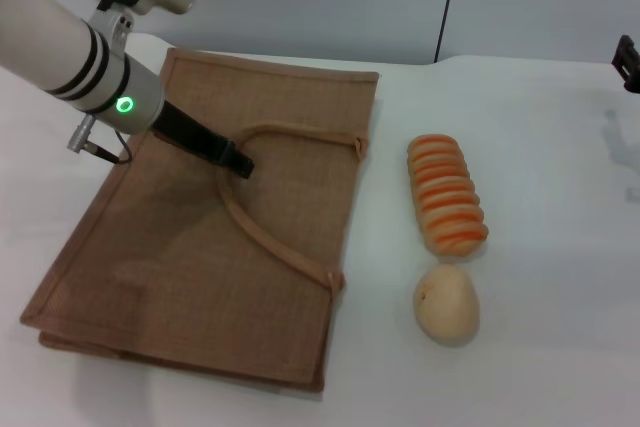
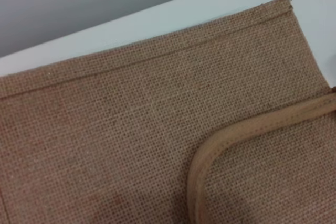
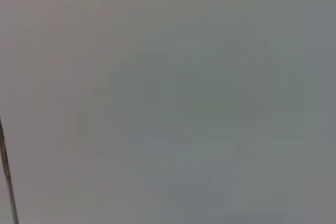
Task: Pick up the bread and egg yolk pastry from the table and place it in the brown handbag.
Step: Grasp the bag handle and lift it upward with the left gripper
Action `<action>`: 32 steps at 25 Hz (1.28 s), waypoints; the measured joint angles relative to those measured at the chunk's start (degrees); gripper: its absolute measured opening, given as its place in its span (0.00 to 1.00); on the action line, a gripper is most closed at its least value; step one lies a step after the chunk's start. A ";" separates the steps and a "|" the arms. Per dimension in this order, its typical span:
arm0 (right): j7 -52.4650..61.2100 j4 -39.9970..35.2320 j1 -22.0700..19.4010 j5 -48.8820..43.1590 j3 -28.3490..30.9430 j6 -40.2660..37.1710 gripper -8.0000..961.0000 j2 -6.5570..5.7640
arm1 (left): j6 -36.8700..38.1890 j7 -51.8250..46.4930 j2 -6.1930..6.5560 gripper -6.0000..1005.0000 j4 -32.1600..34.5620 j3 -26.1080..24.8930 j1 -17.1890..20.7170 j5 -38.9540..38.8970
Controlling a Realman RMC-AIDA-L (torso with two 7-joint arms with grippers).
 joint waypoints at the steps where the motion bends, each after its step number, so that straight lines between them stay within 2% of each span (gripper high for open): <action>1: 0.00 0.00 0.00 0.00 0.00 0.00 0.66 0.00 | 0.03 0.00 -0.13 0.57 -0.10 0.01 -0.01 0.01; 16: -0.02 0.00 0.00 0.04 -0.09 0.00 0.66 -0.02 | 0.05 -1.17 -0.03 0.57 -0.28 0.01 0.76 0.01; 27: -0.05 0.00 0.00 0.04 -0.18 0.00 0.66 -0.02 | 1.07 -2.89 0.31 0.40 -1.07 0.00 1.02 0.10; 32: -0.05 -0.01 0.00 0.04 -0.10 -0.50 0.66 -0.02 | 1.46 -2.65 0.28 0.37 -1.02 0.01 0.97 0.10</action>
